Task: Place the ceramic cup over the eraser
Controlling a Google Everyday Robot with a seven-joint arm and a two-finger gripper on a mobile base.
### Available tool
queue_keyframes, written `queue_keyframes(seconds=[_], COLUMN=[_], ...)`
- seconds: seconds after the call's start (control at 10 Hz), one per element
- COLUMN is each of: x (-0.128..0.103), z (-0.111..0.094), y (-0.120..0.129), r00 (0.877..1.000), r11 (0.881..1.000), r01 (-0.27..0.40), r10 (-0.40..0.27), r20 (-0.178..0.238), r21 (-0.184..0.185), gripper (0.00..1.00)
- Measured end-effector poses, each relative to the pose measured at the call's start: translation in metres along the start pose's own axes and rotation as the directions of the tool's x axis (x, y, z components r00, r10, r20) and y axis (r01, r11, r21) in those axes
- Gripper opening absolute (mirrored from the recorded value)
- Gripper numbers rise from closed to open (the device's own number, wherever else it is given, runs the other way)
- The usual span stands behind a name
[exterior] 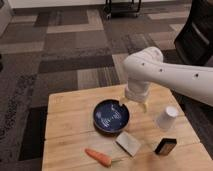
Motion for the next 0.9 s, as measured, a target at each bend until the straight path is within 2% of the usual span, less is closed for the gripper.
queue_keyframes(seconds=[0.1,0.2,0.3,0.5,0.6,0.8,0.9], x=[0.001,-0.005,-0.011,-0.035,-0.054,-0.084,-0.089], z=[0.005,0.013,0.018,0.034,0.039,0.038,0.037], y=[-0.01,-0.034,-0.044,-0.077,-0.095,-0.135,-0.146], r00=[0.999,0.996,0.994,0.99,0.99,0.991,0.99], r11=[1.0,0.997,0.996,0.99,0.99,0.99,0.989], r01=[-0.025,-0.075,-0.095,-0.133,-0.131,-0.132,-0.14], r10=[0.025,0.075,0.095,0.13,0.128,0.13,0.139], r20=[-0.021,-0.04,-0.046,-0.062,-0.057,-0.037,-0.033], r21=[0.002,0.005,-0.001,-0.039,-0.057,-0.052,-0.048], gripper=[0.65,0.65,0.65,0.65,0.65,0.65,0.65])
